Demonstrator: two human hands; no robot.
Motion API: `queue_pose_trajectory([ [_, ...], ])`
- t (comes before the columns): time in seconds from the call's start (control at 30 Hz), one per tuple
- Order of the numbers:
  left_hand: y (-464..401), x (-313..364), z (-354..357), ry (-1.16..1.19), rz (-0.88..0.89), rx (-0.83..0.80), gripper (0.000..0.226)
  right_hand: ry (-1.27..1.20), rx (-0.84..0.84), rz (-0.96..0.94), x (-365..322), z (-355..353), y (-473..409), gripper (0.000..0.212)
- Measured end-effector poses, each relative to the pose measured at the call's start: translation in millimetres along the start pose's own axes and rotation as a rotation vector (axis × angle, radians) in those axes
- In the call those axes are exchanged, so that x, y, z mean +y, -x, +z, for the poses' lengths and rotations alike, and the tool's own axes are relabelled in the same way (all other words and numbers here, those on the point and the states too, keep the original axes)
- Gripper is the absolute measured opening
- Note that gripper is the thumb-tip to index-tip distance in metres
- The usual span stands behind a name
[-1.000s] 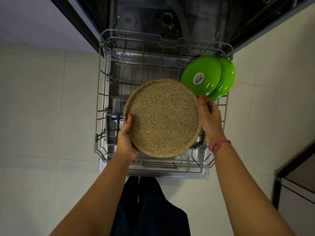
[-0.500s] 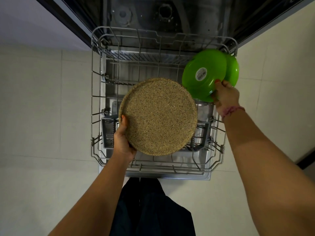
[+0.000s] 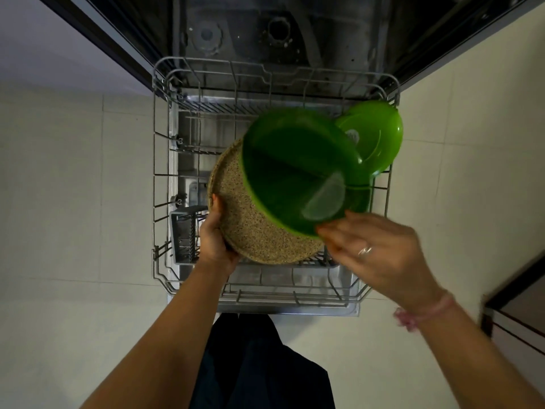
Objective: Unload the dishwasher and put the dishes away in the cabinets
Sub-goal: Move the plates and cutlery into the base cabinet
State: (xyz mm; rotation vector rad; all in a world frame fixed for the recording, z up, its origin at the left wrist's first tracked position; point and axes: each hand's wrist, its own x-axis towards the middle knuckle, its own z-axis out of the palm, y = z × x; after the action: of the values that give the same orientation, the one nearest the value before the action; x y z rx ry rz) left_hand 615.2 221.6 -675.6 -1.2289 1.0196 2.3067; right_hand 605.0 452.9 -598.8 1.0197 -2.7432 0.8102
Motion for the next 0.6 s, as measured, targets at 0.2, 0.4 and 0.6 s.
queue_pose_trajectory([
  [0.2,-5,-4,2,0.009,-0.002,-0.037,0.039,0.153,-0.156,-0.201,-5,37,29,0.017],
  [0.4,-4,-9,-3,-0.005,0.001,-0.072,0.042,0.192,-0.262,-0.153,0,40,26,0.02],
  [0.6,-5,-6,-13,0.011,-0.003,-0.046,0.046,-0.294,0.278,0.699,23,33,-6,0.017],
])
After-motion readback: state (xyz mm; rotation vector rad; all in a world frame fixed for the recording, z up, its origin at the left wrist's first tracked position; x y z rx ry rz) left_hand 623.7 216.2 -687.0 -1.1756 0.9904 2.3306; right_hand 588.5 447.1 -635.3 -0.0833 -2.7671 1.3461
